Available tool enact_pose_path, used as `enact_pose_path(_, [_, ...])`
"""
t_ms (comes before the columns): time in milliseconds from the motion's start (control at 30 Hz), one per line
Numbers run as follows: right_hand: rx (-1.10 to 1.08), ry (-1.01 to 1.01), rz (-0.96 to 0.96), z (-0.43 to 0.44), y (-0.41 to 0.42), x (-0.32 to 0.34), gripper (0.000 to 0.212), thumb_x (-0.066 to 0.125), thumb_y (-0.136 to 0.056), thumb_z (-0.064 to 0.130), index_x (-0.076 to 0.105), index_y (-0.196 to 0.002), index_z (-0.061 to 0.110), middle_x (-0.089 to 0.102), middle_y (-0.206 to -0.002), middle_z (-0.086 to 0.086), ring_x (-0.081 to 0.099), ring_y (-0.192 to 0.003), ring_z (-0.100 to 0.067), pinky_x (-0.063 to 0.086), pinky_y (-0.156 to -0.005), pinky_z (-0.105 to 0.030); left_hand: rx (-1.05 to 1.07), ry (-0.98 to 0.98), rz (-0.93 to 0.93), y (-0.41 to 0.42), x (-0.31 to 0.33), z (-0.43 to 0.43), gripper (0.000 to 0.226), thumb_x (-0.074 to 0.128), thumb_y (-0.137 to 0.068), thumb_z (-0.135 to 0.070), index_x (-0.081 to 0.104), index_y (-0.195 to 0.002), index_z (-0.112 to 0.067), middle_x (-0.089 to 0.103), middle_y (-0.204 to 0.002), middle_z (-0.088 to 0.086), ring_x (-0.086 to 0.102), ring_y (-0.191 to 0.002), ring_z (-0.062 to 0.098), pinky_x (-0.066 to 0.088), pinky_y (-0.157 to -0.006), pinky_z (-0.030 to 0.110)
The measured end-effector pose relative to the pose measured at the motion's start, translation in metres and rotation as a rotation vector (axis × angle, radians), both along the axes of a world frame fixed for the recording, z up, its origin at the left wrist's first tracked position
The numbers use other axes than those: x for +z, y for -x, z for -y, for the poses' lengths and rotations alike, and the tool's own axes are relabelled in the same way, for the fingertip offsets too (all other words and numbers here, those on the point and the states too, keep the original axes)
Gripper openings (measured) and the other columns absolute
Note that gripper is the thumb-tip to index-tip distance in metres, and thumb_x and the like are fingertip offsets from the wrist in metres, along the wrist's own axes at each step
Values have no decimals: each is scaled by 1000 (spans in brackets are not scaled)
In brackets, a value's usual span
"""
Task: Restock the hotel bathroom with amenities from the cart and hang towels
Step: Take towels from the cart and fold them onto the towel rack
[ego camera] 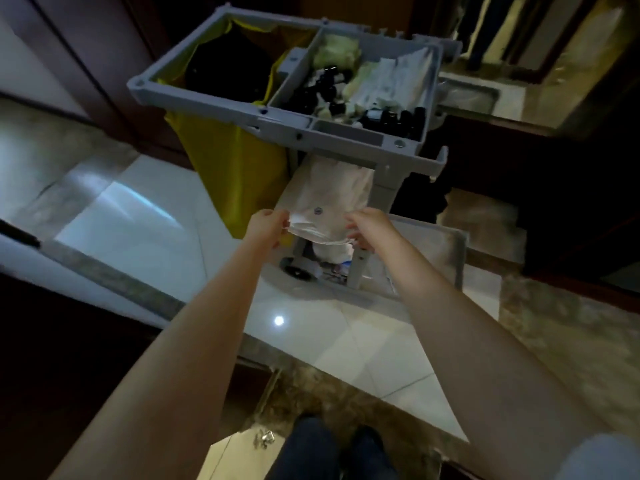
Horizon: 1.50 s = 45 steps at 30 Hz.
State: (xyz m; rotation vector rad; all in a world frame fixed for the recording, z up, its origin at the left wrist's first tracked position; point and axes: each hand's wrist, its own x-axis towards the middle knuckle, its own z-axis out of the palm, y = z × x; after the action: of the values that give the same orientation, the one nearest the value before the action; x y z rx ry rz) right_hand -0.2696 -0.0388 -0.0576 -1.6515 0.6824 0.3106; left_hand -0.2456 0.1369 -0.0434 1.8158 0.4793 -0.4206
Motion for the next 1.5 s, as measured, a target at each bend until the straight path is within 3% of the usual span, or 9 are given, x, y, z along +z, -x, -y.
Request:
enact_pose_path(267, [46,-5,-69,-17,-98,-61,27,54,-91,22,58,-112,7,57,-102,-8,54,-90,-22,44,-72,-32,-1,-44,-80,-91,-45,-10,20,52,-90,-22,47,-70,-20,52,-90,7,45,-66,15,37,-58,27])
enact_pose_path(333, [16,-13,-96,-13,-121,-85,44,57,-90,25,51,-129,6,56,-115,-9,53,-98,-24,43,-78,-32,-26,-60,-88,-117,-65,-4,10,54,-90,-24,57,-86,-16,58,-100,9,54,-76,18,42,-63,31])
enact_pose_path(500, [-107,-40,-189,0,-162,-160,65,61,-89,27,29,-141,4,42,-141,-13,43,-126,-31,39,-92,-34,-65,-107,-160,-163,-137,12,48,57,-90,-28,48,-132,-7,55,-129,12,53,-117,29,43,-85,35])
enact_pose_path(700, [-175,17,-190,12,-195,-239,84,71,-80,35,24,-143,3,40,-143,-16,43,-128,-34,39,-105,-41,-99,-165,-127,-198,-214,27,44,59,-90,-25,52,-128,-4,56,-126,18,55,-116,34,46,-97,41])
enact_pose_path(900, [-232,-39,-92,24,-207,-276,61,71,-80,33,52,-127,0,59,-117,-7,56,-112,-30,44,-85,-30,-84,-140,-55,-210,-251,37,71,68,-81,-27,34,-139,-3,46,-136,16,45,-125,34,40,-101,41])
enact_pose_path(1033, [-274,-103,-9,26,-213,-287,63,73,-78,35,52,-129,5,60,-123,-8,54,-115,-29,43,-100,-37,-83,-128,-74,-212,-262,46,69,67,-84,-34,37,-138,-1,45,-138,16,43,-127,35,37,-103,40])
enact_pose_path(1267, [-413,-9,-40,28,-203,-293,72,62,-77,58,41,-128,11,54,-121,-10,54,-108,-30,45,-95,-41,-5,323,-106,-200,-252,34,67,74,-72,-26,46,-130,-7,62,-116,13,63,-101,29,53,-89,42])
enact_pose_path(1400, [-373,-441,-200,14,-190,-268,108,63,-57,79,37,-142,17,44,-142,-6,46,-126,-30,35,-110,-45,15,458,-178,-184,-235,19,36,60,-87,-13,56,-119,3,68,-104,18,67,-84,24,56,-72,31])
enact_pose_path(1500, [-385,-793,-151,12,-179,-255,81,66,-67,68,52,-131,21,63,-125,-11,61,-111,-31,48,-96,-47,-42,407,-249,-174,-228,0,22,57,-89,-7,59,-110,0,70,-87,11,68,-72,22,57,-57,25])
